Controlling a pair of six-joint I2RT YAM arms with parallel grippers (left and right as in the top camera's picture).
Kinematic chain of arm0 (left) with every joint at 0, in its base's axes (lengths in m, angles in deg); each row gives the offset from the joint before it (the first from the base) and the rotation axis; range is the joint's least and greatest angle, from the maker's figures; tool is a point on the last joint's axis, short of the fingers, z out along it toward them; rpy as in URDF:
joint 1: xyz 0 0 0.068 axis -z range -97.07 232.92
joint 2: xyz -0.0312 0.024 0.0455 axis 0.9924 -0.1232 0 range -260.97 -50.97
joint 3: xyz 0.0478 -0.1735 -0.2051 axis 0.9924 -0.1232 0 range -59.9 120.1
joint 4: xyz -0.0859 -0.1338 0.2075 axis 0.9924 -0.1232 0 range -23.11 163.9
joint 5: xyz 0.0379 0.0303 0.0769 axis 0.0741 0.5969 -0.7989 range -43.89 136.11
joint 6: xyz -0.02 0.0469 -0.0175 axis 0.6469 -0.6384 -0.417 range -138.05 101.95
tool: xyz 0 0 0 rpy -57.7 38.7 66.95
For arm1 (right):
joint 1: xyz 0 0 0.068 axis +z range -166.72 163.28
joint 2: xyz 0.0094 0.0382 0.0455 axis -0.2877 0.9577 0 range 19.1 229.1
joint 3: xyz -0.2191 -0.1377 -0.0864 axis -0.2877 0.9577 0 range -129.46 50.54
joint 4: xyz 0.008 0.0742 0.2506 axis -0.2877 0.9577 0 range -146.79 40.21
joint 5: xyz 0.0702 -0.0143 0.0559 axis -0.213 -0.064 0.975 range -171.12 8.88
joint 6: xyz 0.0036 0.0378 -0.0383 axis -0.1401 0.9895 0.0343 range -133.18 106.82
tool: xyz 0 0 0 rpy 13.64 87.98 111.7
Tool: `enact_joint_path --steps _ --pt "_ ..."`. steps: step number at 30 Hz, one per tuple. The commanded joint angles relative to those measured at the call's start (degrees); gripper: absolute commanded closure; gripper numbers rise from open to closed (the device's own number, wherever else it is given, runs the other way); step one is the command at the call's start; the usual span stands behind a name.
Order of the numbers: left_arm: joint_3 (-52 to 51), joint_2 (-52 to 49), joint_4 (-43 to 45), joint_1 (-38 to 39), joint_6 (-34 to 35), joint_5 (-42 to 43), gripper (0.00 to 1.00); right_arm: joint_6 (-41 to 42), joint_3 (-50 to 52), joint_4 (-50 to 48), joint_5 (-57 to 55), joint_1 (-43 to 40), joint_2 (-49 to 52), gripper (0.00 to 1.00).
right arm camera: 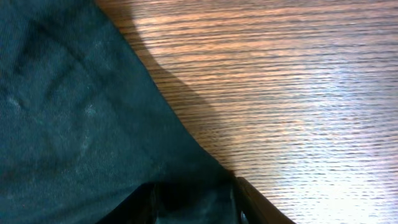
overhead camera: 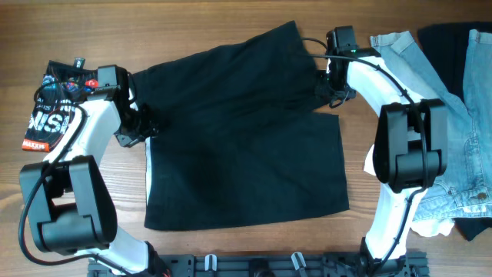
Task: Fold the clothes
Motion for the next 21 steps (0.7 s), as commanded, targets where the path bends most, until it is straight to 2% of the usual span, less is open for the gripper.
enact_joint_path --steps 1,4,8,10,13,17,21 --pt "-0.4 -0.5 2.9 -1.1 -0.5 -1.9 0.96 2.2 -0.8 1.7 -7.6 -2.9 -2.0 0.59" --pt "-0.4 -0.5 5.0 -1.1 -1.4 -3.0 0.96 2.8 -0.9 2.7 -7.9 -3.0 -5.9 0.59" --pt "-0.4 -0.5 4.3 -1.1 -1.4 -9.6 0.96 3.0 -0.9 6.3 -7.7 -3.7 -15.3 0.55" --pt "-0.4 -0.5 4.2 -1.1 -1.4 -9.6 0.83 3.0 -0.9 11.0 -4.9 -3.7 -18.0 0.55" --pt "-0.4 -0.5 5.2 -1.1 -1.4 -9.6 0.85 3.0 -0.8 21.0 4.3 -3.7 -18.8 0.54" --pt "-0.3 -0.5 6.6 -1.1 -1.4 -8.6 0.88 2.9 -0.4 25.3 12.3 -3.7 -18.8 0.53" --pt "0.0 0.7 -0.6 -0.1 -1.4 -5.7 0.96 -0.1 1.3 29.5 16.0 -2.8 -18.8 0.53"
